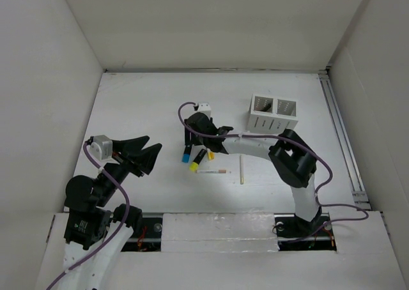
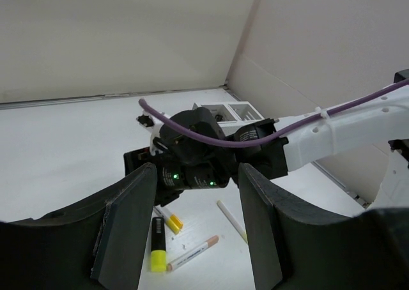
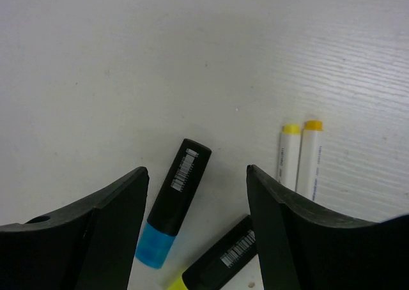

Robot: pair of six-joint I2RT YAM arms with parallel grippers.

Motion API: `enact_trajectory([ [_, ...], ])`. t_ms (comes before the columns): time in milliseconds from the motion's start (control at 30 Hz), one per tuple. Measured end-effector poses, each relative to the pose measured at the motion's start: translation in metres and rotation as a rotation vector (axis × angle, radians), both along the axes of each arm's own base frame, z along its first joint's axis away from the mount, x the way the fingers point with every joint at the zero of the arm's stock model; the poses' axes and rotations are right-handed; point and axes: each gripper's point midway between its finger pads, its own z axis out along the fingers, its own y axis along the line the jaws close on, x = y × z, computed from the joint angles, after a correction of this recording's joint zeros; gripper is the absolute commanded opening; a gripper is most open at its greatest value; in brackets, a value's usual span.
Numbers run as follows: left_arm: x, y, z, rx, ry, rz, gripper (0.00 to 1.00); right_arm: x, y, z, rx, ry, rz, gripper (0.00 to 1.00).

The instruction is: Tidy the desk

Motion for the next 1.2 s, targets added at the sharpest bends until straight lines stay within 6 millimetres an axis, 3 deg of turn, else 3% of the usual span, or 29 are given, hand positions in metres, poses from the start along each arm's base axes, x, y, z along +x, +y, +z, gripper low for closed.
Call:
enact_trajectory([
  [200,0.000,0.000,0.000,0.001,0.000,-0.003,0.51,-0.005,0.022,-0.021,-0.031,0.031,0.031,0.67],
  [367,-0.001,-0.001,0.000,0.001,0.000,-0.008,0.51,-0.001,0.026,-0.037,-0.071,0.056,0.020,0.63],
  [500,-0.001,-0.001,0.000,0.002,-0.001,-0.011,0.51,0.005,0.027,-0.046,-0.100,0.056,-0.004,0.51],
  [900,-0.002,-0.002,0.000,0.001,0.000,-0.016,0.51,0.011,0.040,-0.047,-0.121,0.037,-0.020,0.50],
  [1100,-0.002,-0.002,0.000,0.001,0.000,-0.017,0.51,0.006,0.042,-0.047,-0.135,0.029,-0.027,0.60],
  [1200,-0.002,-0.002,0.000,0.001,0.000,-0.018,0.51,0.002,0.043,-0.047,-0.147,0.023,-0.030,0.48],
])
